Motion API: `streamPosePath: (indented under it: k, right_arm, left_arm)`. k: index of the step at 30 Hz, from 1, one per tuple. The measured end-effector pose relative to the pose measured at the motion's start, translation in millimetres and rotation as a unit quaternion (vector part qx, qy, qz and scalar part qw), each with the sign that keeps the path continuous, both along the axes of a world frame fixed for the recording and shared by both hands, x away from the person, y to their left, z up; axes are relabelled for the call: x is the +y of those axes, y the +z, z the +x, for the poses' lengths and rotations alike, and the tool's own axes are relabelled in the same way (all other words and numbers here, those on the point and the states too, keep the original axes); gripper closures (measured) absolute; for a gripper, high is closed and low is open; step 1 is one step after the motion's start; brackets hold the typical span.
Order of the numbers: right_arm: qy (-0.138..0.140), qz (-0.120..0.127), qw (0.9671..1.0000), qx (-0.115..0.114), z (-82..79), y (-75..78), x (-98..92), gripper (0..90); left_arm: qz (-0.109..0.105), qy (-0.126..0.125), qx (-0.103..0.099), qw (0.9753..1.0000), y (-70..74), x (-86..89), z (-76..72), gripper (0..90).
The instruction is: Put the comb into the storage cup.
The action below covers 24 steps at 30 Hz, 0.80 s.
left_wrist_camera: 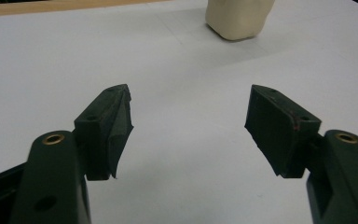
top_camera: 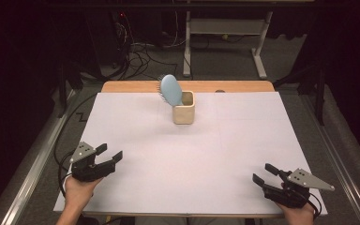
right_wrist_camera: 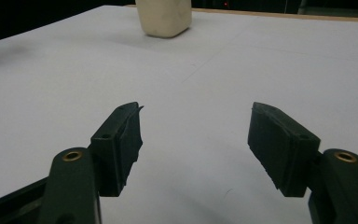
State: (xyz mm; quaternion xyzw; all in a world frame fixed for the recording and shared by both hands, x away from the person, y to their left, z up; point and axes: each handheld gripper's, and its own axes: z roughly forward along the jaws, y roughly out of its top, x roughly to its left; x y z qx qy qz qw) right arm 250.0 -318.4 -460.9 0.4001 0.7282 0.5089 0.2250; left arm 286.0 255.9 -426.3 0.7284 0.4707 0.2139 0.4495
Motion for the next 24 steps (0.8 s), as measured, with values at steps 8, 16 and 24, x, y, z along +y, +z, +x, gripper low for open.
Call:
streamPosePath:
  k: [8, 16, 24]
  right_arm:
    - [0.0, 0.001, 1.0, 0.0, -0.2, 0.1, -0.1, 35.3]
    - [-0.001, 0.001, 1.0, 0.0, -0.2, 0.1, 0.0, 35.3]
    - [0.0, 0.001, 1.0, -0.001, -0.2, 0.2, -0.2, 35.3]
  left_arm:
    - [-0.002, 0.003, 0.002, 1.0, -4.1, 0.8, -0.5, 32.3]
    - [-0.01, 0.005, 0.007, 0.9999, -8.7, 1.5, -0.9, 32.4]
    - [-0.011, 0.009, 0.009, 0.9999, -12.6, 1.8, -1.2, 32.4]
